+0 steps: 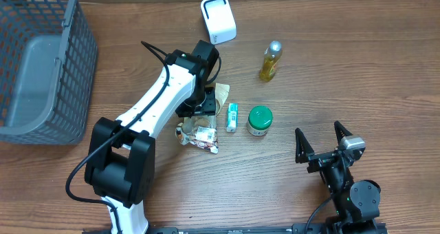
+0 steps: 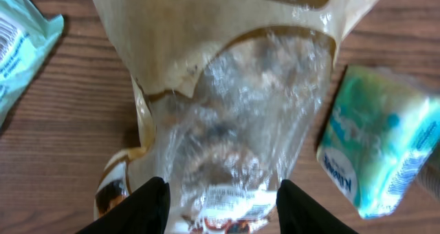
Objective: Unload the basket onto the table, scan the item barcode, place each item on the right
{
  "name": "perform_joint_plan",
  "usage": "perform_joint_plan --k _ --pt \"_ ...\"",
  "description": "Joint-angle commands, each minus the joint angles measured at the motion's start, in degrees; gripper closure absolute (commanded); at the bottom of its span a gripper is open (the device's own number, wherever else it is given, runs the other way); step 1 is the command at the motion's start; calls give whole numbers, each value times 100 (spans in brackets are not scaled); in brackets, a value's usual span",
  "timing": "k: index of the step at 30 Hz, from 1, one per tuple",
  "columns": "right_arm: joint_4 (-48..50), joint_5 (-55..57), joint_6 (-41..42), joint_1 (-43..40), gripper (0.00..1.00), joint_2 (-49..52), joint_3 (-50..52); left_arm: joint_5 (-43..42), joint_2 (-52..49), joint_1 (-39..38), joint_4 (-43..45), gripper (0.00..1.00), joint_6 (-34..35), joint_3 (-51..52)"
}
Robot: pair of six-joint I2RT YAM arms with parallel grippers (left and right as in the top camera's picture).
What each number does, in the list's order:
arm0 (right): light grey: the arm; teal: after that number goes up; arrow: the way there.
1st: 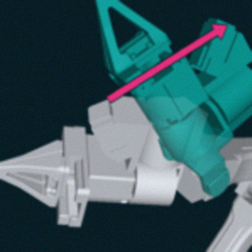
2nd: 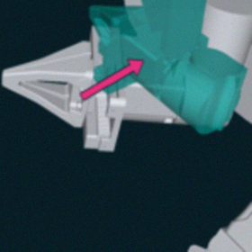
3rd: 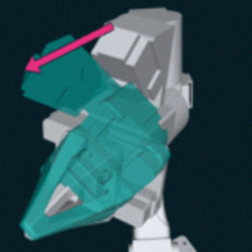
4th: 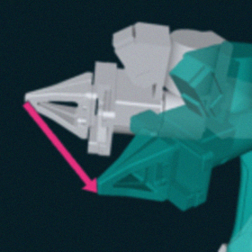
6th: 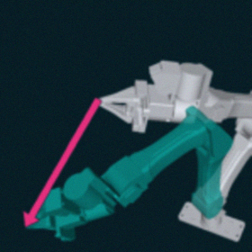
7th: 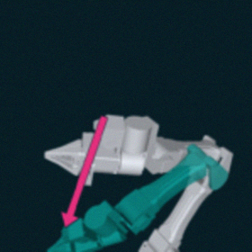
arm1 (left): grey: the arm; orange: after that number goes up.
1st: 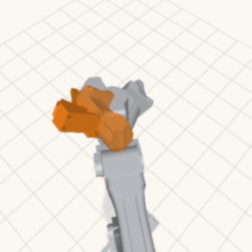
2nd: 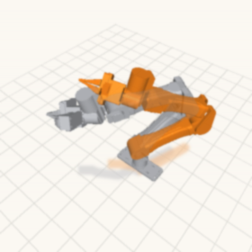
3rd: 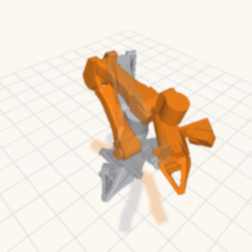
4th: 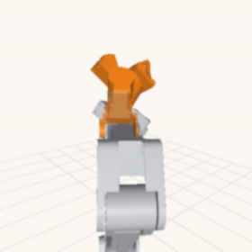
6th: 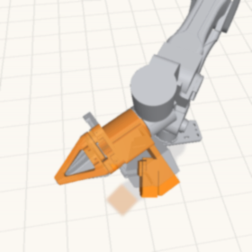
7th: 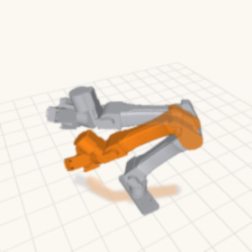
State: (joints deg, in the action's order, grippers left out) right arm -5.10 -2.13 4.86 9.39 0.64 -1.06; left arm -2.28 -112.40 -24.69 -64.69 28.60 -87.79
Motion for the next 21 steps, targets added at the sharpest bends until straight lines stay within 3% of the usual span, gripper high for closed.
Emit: perform_joint_plan --k 1,21 --pt "44 -9 -22 -13 0 -42 61 164 -42 -42 168 46 125 286" --pt "44 -7 -22 -13 0 -42 61 249 -42 -42 876 59 122 894"
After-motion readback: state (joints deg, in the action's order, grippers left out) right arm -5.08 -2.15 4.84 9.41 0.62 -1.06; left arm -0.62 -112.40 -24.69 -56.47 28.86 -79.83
